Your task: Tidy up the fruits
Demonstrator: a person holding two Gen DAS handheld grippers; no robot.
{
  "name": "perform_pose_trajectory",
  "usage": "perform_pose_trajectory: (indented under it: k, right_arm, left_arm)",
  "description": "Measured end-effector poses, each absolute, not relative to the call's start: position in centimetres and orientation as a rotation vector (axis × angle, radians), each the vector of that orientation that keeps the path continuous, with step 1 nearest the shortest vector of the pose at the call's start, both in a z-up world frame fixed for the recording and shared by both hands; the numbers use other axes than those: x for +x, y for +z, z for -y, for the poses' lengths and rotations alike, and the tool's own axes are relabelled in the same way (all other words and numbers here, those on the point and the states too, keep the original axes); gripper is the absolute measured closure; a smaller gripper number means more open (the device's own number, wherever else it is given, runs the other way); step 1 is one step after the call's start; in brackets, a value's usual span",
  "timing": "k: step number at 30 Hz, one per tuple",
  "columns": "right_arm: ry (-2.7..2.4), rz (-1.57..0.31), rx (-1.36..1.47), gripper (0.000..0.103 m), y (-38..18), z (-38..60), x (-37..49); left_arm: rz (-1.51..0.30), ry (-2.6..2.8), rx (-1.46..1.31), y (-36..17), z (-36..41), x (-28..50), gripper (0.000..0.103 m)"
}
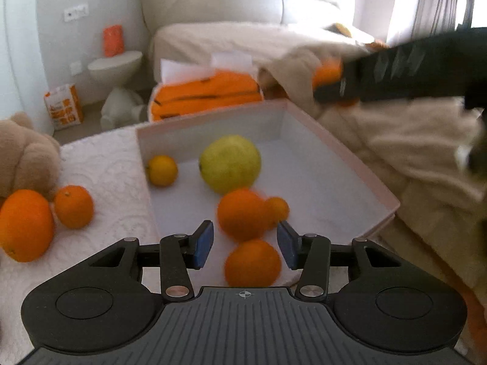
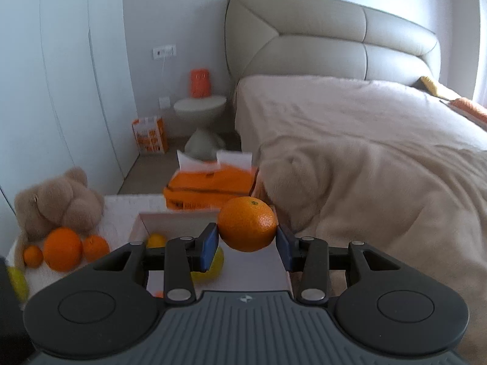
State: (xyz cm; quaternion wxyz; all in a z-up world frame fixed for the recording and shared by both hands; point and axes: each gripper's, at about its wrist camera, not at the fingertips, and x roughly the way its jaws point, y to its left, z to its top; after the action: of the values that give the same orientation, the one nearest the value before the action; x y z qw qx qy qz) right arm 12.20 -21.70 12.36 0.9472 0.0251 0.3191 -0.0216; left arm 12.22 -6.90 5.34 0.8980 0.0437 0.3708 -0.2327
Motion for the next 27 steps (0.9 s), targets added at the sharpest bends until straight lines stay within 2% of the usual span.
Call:
perform_pose_trajectory:
  k: [15, 18, 20, 27]
  right_arm:
    - [-0.043, -0.875, 0.075, 0.061, 4.9, 20.4, 14.5]
    - [-0.058, -0.87, 0.066, 0.057, 4.3, 19.8, 14.5]
    - [-0.042, -0.877, 0.079, 0.049, 4.4, 19.5, 14.4]
    - [-0.063, -0.774, -0.002, 0.043, 7.5, 16.2, 12.8]
  left_arm:
    - [-0.64, -0.416, -0.146, 6.6, -3.5, 7.1, 0.052]
    - [-0.644, -0.367, -0.162, 6.1, -5.9, 6.7, 0.052]
    - [-0.639, -0.323, -0.188, 5.7, -7.7, 6.3, 0.052]
    - [-0.57, -0.097, -0.29, 5.3, -14.1, 5.1, 0.052]
